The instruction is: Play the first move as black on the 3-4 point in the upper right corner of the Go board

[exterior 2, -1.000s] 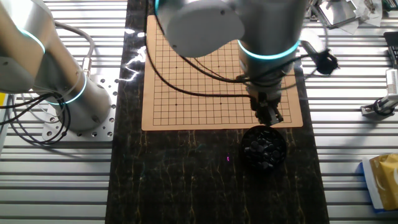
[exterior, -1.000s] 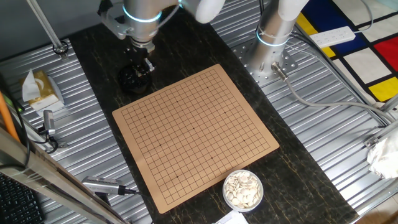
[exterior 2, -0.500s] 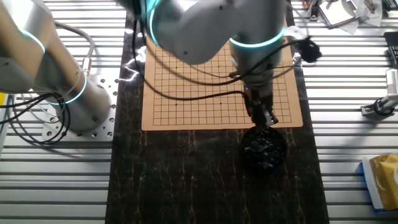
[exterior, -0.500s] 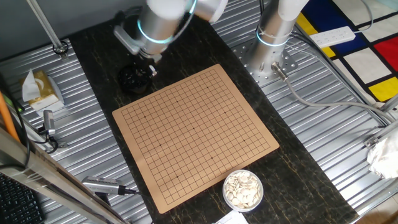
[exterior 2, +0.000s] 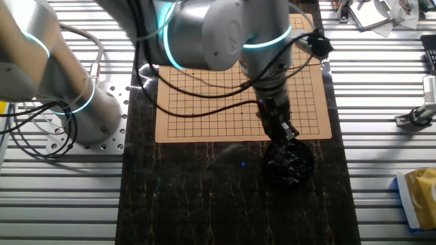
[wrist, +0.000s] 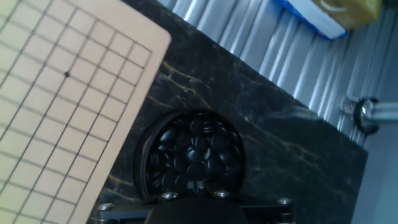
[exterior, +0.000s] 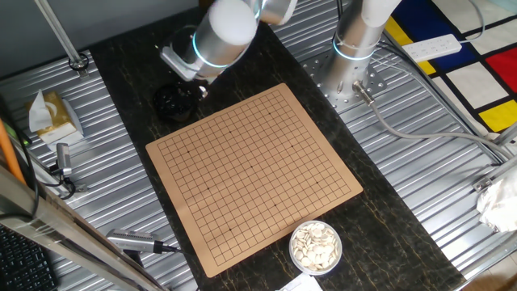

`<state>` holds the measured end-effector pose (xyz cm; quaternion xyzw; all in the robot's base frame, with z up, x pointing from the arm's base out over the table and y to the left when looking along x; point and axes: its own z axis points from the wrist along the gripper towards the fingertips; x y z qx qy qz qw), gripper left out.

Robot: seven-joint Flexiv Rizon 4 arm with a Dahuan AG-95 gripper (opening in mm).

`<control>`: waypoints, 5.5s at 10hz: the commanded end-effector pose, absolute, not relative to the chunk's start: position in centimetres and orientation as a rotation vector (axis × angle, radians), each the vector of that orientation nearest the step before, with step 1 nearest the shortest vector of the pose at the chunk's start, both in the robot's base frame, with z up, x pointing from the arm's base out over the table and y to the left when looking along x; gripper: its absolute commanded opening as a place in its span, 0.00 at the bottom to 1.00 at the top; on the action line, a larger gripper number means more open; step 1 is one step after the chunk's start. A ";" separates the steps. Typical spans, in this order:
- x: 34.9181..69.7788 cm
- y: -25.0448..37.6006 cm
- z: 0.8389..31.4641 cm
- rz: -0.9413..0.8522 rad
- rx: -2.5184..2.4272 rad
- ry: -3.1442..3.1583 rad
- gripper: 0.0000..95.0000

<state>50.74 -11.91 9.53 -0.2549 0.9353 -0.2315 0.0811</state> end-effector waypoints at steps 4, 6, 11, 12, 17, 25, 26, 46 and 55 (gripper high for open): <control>52.1 -12.1 9.3 -0.656 -0.771 2.775 0.20; 52.8 -12.1 9.7 -0.658 -0.778 2.768 0.20; 53.1 -12.9 10.0 -0.659 -0.768 2.770 0.20; 53.1 -12.9 10.1 -0.645 -0.759 2.772 0.20; 53.3 -12.7 10.4 -0.430 -0.838 2.805 0.20; 54.2 -11.1 14.3 -0.567 -0.992 2.770 0.60; 54.5 -11.0 14.3 -0.575 -0.999 2.759 0.60; 56.6 -9.8 16.3 -0.498 -0.807 3.038 1.00; 56.6 -9.8 16.3 -0.372 -0.819 3.032 0.80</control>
